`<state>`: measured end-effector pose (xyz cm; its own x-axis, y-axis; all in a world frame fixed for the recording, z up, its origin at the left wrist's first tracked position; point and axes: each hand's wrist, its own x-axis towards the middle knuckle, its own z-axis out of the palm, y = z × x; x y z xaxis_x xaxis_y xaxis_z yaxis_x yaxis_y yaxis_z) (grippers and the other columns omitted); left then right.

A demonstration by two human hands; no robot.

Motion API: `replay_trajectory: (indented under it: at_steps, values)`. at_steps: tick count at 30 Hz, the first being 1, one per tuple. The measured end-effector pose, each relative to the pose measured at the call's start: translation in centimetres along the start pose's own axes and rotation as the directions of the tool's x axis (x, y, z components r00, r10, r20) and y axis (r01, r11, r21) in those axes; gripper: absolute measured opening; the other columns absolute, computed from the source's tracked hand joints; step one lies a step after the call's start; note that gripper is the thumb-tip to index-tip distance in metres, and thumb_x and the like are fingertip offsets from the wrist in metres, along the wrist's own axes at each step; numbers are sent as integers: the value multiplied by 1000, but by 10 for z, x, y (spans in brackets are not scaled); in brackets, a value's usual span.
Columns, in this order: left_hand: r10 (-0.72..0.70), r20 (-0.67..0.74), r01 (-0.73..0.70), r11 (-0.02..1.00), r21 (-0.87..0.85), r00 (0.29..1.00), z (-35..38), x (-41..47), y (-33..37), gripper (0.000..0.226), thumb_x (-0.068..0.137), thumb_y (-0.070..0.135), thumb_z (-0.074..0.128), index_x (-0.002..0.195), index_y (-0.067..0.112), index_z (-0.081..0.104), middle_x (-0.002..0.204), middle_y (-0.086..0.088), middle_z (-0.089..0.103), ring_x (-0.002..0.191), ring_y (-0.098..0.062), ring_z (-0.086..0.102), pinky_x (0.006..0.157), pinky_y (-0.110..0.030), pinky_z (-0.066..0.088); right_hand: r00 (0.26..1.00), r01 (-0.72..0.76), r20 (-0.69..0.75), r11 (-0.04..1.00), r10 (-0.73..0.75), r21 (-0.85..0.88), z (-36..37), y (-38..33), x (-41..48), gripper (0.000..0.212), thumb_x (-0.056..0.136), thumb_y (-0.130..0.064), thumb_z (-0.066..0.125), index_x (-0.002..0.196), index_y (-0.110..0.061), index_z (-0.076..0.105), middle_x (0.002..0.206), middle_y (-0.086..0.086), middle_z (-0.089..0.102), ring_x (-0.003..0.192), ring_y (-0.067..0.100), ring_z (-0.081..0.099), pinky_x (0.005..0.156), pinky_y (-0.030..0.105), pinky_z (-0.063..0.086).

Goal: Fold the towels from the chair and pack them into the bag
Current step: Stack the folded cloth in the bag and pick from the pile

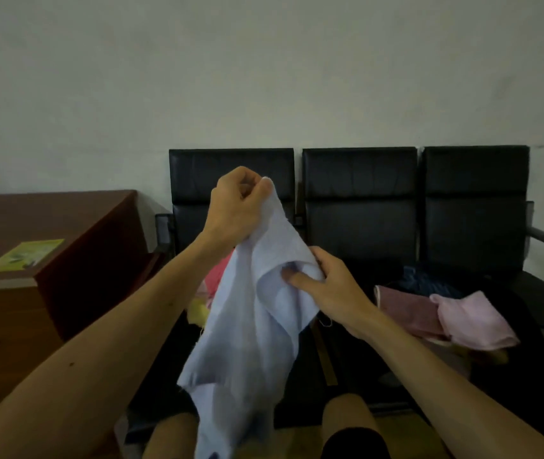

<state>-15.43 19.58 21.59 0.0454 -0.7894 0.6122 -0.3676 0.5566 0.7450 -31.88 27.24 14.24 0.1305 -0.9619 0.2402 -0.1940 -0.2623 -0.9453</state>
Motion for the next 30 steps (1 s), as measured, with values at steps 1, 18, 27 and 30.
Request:
replay_trajectory:
  at_steps: [1,18,27,30]
  values:
    - [-7,-5,7,1000,1,1000,-2,-3,4,16,98,29,60,98,14,63,83,3,62,73,-6,58,66,-16,51,1000,-2,-20,1000,2,-7,-2,1,-4,16,92,-31,66,105,-22,63,99,-4,69,85,2,67,68,17,53]
    - [-47,165,51,998,-21,985,10,-25,15,13,97,24,63,97,12,67,83,1,68,72,-7,63,63,-19,50,929,130,-301,953,-213,-275,-11,-38,28,21,99,-15,52,79,-19,58,74,1,60,66,10,55,61,22,44]
    - [51,309,-22,995,-98,950,17,-62,16,41,86,48,70,117,25,55,92,7,65,74,-2,64,64,-16,51,959,178,-70,773,-276,-609,-23,-89,42,23,81,-17,68,61,-15,57,60,0,56,54,7,47,53,19,37]
    - [65,321,-47,997,-63,945,16,-72,8,59,81,30,81,128,26,46,94,7,64,76,-2,65,63,-19,54,967,147,-69,757,-246,-636,-29,-96,42,25,84,-22,68,62,-14,60,61,0,57,56,6,49,54,18,38]
